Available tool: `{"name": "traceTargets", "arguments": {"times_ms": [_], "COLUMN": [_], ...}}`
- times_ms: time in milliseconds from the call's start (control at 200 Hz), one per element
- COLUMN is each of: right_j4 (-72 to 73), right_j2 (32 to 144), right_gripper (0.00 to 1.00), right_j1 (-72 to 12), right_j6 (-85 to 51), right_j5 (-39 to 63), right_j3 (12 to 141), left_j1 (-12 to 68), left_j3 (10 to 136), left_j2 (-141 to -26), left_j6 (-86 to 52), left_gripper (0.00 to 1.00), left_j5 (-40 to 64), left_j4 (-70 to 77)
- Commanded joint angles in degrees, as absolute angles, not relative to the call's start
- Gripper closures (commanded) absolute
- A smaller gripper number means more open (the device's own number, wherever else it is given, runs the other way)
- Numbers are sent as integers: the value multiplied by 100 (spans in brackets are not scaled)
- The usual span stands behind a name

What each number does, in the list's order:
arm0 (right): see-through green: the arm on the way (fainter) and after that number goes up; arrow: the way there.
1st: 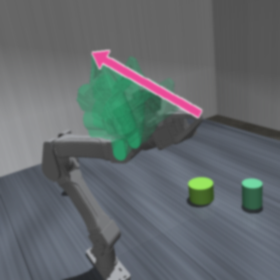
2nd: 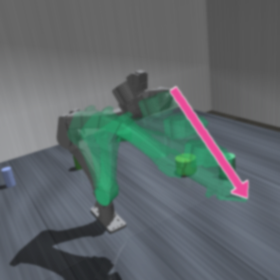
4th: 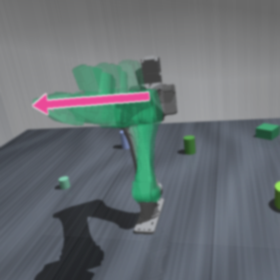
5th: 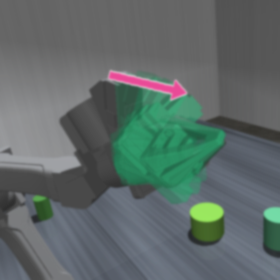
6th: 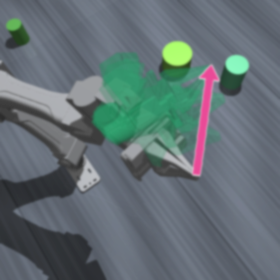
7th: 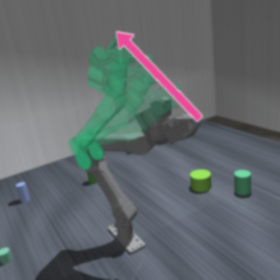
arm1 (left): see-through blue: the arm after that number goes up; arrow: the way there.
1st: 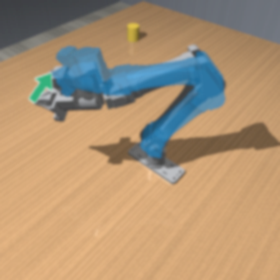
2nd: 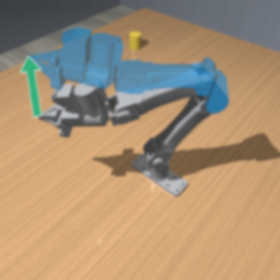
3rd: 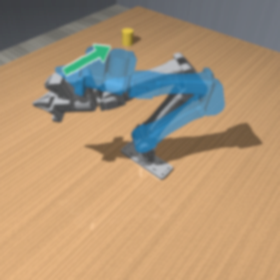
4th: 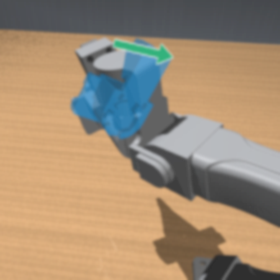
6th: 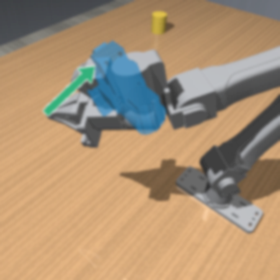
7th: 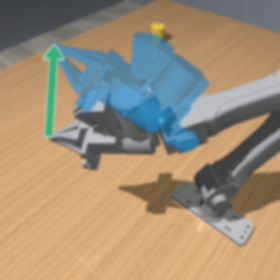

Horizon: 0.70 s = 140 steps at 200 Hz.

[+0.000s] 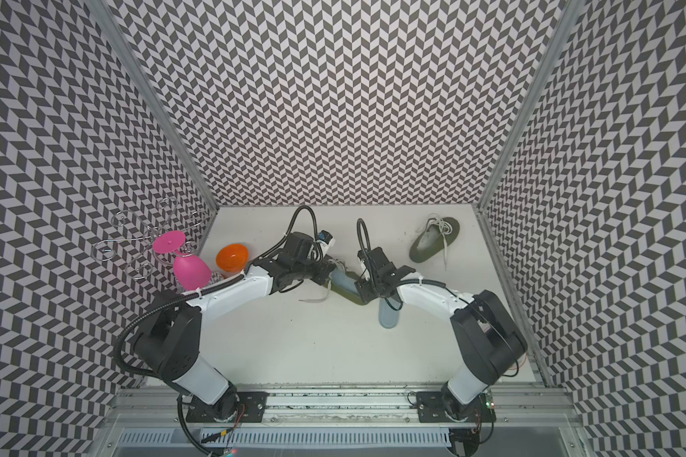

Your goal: Insert the insole into the shoe

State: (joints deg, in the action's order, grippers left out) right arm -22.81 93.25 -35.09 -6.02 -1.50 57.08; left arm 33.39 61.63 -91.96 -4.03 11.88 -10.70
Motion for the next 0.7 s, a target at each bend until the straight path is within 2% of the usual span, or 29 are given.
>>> {"name": "traceTargets", "arguments": {"times_ms": [0,150,335,501,696], "right_j4": [-2113,-2068,-1846,-1747,-1490], "right_j2": [9538,9615,9680,10241,10109], "right_gripper": [33,33,33,34,34], "right_j1": [-3482,-3438,-3430,-3419,-3124], "right_j6": [-682,-936,-1195,-1300,-1371], "right_j5": [-651,-808,-523,-422,-633], "right_j3": [5702,5801,6108,6492,5988], "left_j1": [3436,3530,3817,3891,3755], "left_j3": [6037,5939,5903,5814,5670], "left_j2": [-8733,-8658,-8682,-8555,-8263], "left_j6": [-235,-123,119,67,-42], "left_gripper": [100,100,100,100,100], "left_j5": [1272,1191,1343,1547,1303], "left_j4": [-335,-284,-181,29,155]}}
